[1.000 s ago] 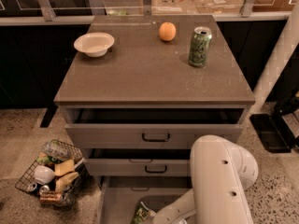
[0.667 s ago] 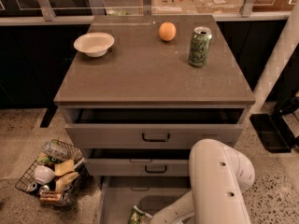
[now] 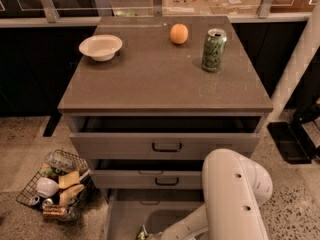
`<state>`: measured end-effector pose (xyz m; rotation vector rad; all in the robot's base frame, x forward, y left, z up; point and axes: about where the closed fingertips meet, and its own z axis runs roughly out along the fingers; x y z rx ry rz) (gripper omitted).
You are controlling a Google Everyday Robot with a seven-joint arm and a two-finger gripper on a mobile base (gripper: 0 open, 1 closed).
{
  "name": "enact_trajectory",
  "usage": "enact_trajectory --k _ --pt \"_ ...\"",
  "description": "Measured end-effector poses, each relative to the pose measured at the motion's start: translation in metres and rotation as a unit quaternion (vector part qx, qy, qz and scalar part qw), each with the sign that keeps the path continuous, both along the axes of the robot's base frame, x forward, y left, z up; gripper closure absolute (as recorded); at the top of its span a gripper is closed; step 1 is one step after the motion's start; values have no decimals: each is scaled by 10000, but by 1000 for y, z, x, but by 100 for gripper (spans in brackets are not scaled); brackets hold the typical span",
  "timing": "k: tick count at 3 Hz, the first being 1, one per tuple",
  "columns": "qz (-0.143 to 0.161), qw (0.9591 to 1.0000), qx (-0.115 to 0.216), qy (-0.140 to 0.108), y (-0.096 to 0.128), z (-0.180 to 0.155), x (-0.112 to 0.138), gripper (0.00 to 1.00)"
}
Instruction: Pick green rice chip bag from bottom drawer and place on counter
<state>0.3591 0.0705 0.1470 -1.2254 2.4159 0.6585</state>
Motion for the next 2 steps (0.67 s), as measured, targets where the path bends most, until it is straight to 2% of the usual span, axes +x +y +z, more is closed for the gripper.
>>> enact_trajectory --k 1,2 --pt "5 10000 2 8 1 0 -1 93" --pt "9 10000 5 16 1 -1 -2 100"
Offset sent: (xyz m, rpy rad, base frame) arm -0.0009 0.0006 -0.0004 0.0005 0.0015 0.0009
